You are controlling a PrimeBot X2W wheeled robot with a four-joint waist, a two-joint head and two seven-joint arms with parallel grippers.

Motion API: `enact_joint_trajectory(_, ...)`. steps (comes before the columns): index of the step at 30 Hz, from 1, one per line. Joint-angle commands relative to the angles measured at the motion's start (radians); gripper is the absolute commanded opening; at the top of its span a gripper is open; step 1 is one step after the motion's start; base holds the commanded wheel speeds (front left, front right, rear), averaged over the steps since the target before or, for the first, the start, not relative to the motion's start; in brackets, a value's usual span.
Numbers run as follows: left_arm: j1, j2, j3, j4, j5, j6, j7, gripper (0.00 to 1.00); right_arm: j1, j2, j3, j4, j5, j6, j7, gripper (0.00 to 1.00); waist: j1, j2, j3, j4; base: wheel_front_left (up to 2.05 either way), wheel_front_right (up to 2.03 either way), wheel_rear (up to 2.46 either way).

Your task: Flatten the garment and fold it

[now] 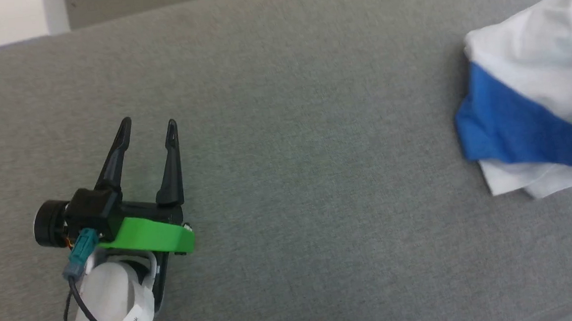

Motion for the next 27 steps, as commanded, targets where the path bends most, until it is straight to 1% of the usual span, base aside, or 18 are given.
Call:
enact_joint_trajectory(1,-0.02,0.014,-0.002,-0.012,0.014,0.006,0.006,1.0,-0.03,-0.002,-0.018,0.021,-0.029,-0.002,-0.02,0.0,-0.0001,-0.0001,0.11,-0.072,0.0,0.0,0.0)
enact_joint_trajectory(5,-0.026,0.026,-0.003,-0.043,0.022,0.012,0.028,1.0,-0.081,0.003,-0.097,0.089,-0.091,-0.002,-0.064,0.0,-0.0001,-0.0001,0.151,-0.064,0.0,0.0,0.0)
enact_joint_trajectory(10,-0.035,0.038,-0.013,-0.075,0.032,0.015,0.052,1.0,-0.134,0.011,-0.219,0.157,-0.167,-0.002,-0.117,0.0,-0.0001,-0.0001,0.191,-0.034,0.0,0.0,0.0)
enact_joint_trajectory(17,-0.032,0.045,-0.017,-0.085,0.026,0.019,0.065,1.0,-0.19,0.045,-0.321,0.211,-0.24,-0.002,-0.185,0.0,-0.0001,-0.0001,0.202,0.002,0.0,0.0,0.0)
enact_joint_trajectory(18,-0.027,0.043,-0.019,-0.081,0.023,0.021,0.063,1.0,-0.199,0.055,-0.338,0.228,-0.259,-0.002,-0.195,0.34,-0.0001,-0.0001,0.193,0.009,0.0,0.0,0.0)
enact_joint_trajectory(19,-0.023,0.042,-0.021,-0.077,0.021,0.022,0.061,1.0,-0.201,0.06,-0.346,0.237,-0.267,-0.002,-0.197,0.89,-0.0001,-0.0001,0.186,0.012,0.0,0.0,0.0)
enact_joint_trajectory(20,-0.02,0.04,-0.023,-0.073,0.019,0.023,0.059,1.0,-0.202,0.064,-0.354,0.242,-0.272,-0.002,-0.204,1.0,-0.0001,-0.0001,0.178,0.014,0.0,0.0,0.0)
enact_joint_trajectory(24,-0.005,0.027,-0.03,-0.047,0.008,0.026,0.041,1.0,-0.186,0.071,-0.381,0.258,-0.289,-0.002,-0.227,1.0,-0.0001,-0.0001,0.123,0.027,0.0,0.0,0.0)
enact_joint_trajectory(27,0.013,0.013,-0.035,-0.017,-0.008,0.027,0.022,1.0,-0.154,0.076,-0.393,0.256,-0.283,-0.002,-0.265,1.0,-0.0001,-0.0001,0.055,0.04,0.0,0.0,0.0)
